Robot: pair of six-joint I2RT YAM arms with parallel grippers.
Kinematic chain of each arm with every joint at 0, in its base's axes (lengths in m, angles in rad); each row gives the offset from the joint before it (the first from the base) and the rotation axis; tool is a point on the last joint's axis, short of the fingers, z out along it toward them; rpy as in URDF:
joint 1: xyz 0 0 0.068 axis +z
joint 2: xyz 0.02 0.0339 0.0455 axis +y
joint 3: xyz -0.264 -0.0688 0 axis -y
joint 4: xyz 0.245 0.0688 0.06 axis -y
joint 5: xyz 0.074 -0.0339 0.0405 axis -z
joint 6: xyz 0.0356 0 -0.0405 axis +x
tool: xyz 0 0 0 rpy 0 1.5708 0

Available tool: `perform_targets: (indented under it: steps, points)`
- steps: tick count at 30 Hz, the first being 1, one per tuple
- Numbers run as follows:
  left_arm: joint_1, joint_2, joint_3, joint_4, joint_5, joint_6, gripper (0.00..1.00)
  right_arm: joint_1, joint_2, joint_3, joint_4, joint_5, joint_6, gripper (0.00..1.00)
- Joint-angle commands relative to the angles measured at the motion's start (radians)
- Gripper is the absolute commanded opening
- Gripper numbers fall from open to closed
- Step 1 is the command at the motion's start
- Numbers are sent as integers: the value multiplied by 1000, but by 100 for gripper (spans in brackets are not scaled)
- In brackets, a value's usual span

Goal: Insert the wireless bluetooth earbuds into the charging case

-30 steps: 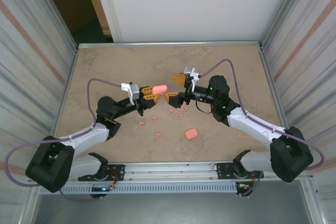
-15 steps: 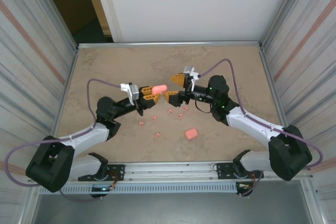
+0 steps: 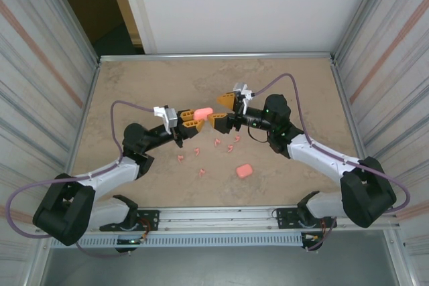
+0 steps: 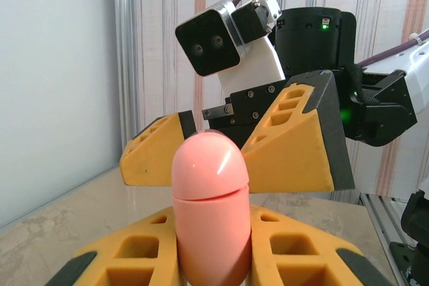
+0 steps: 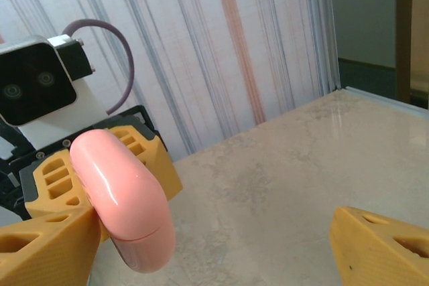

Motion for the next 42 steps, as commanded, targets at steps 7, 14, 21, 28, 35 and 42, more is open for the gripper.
perform_targets:
  steps: [7, 14, 21, 28, 35, 42]
  points:
    - [-8, -30, -8, 16, 50, 36, 0, -26, 13, 64, -1, 20, 0, 86]
    - [-9, -35, -8, -19, 33, 50, 0, -27, -8, 71, -18, -5, -14, 87]
    - [-10, -67, -22, -78, -29, 89, 0, -28, -95, 33, -111, 28, -67, 87]
    - [-9, -146, -51, -143, -125, 111, 0, -38, -161, 32, -269, 81, -89, 88]
    - [4, -237, -94, -156, -175, 99, 0, -38, -157, 33, -409, 145, -93, 87]
    - [11, -330, -100, -228, -182, 113, 0, -37, -108, 70, -591, 190, -100, 80]
